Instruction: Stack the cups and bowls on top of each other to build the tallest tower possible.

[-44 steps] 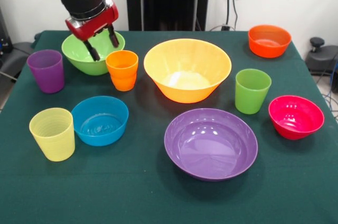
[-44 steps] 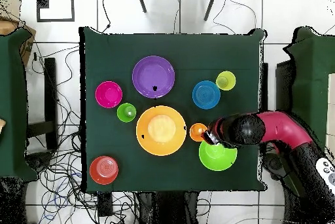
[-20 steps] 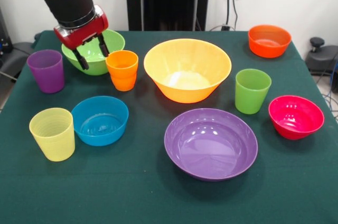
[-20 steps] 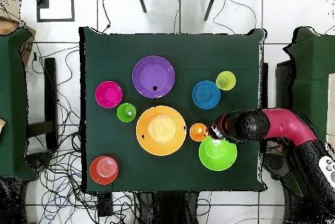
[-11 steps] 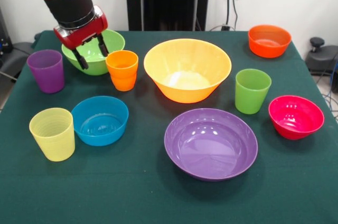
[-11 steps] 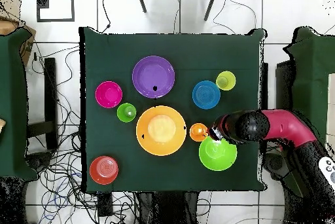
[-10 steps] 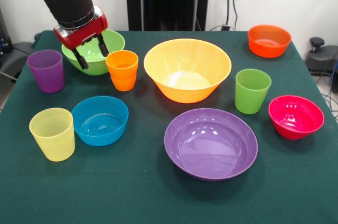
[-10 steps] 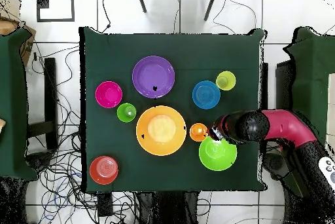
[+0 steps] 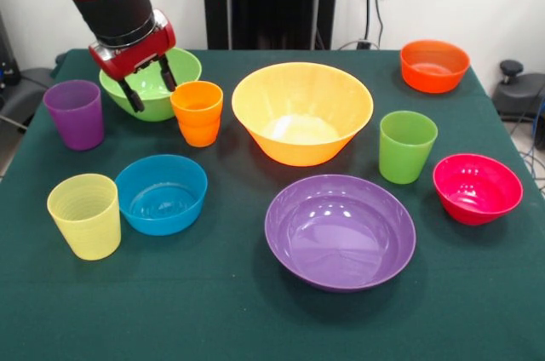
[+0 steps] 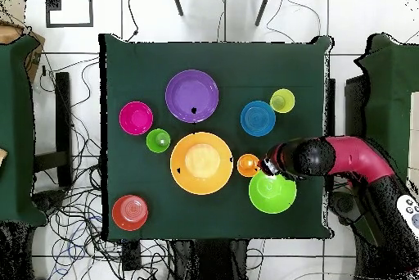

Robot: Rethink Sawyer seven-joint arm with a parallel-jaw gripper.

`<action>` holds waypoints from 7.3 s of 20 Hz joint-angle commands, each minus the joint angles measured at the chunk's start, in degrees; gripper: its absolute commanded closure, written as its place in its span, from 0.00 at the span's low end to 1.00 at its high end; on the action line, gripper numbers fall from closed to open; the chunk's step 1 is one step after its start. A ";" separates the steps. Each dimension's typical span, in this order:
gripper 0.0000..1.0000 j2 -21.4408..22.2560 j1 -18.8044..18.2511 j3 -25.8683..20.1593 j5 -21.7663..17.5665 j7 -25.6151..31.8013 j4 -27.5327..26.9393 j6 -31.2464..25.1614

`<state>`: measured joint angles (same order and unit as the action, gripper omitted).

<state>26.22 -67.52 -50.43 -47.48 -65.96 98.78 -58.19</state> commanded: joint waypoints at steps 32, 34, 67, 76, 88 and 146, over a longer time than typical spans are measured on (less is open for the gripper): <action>0.00 0.52 6.55 6.50 -7.76 5.77 -0.65 5.14; 0.00 0.32 6.67 6.84 -8.13 5.59 -0.88 5.80; 0.00 1.81 12.40 14.31 -8.85 -8.17 2.63 14.85; 0.00 0.60 16.63 16.04 -5.87 -7.33 -1.97 12.71; 0.00 0.73 16.95 17.24 -4.19 -6.21 -1.76 14.78; 1.00 9.51 16.32 17.51 6.37 -2.69 7.14 12.44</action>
<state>35.69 -52.33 -34.40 -41.94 -66.06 102.16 -46.69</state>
